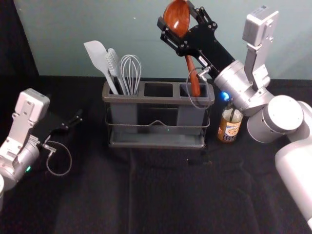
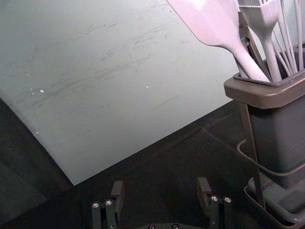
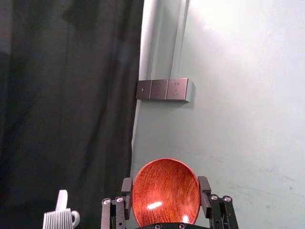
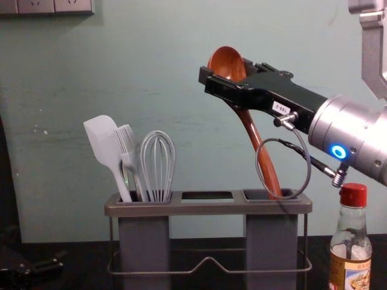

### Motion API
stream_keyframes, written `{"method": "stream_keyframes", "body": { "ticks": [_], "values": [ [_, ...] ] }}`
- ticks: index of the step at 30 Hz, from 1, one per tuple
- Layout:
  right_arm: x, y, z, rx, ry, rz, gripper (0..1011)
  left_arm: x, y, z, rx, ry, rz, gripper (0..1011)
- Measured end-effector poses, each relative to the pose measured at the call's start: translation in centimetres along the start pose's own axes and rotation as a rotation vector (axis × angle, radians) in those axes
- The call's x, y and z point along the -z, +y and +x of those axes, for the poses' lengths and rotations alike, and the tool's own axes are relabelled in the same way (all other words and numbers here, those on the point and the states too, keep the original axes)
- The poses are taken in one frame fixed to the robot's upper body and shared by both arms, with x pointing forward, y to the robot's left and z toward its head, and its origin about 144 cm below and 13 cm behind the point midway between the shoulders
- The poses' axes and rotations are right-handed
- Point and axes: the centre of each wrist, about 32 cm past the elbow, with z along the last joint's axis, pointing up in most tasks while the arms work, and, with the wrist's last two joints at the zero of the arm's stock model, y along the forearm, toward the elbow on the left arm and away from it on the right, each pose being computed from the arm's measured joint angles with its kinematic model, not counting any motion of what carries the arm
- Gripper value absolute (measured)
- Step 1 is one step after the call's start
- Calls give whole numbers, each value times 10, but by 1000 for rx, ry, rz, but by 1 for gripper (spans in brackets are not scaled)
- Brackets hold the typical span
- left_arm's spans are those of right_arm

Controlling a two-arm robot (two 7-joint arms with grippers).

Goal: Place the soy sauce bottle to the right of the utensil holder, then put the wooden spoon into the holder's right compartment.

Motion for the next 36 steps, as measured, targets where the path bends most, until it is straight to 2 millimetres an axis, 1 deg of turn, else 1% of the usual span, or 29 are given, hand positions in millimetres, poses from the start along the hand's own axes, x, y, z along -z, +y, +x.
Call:
{"method": "stream_keyframes", "body": {
  "ticks": [16,36],
  "values": [
    [14,-19,-2,40,41,-1,837,0,0,0,0,0,0,1005],
    [25,-29,-8,58,72,-28,838,0,0,0,0,0,0,1005]
  ]
}}
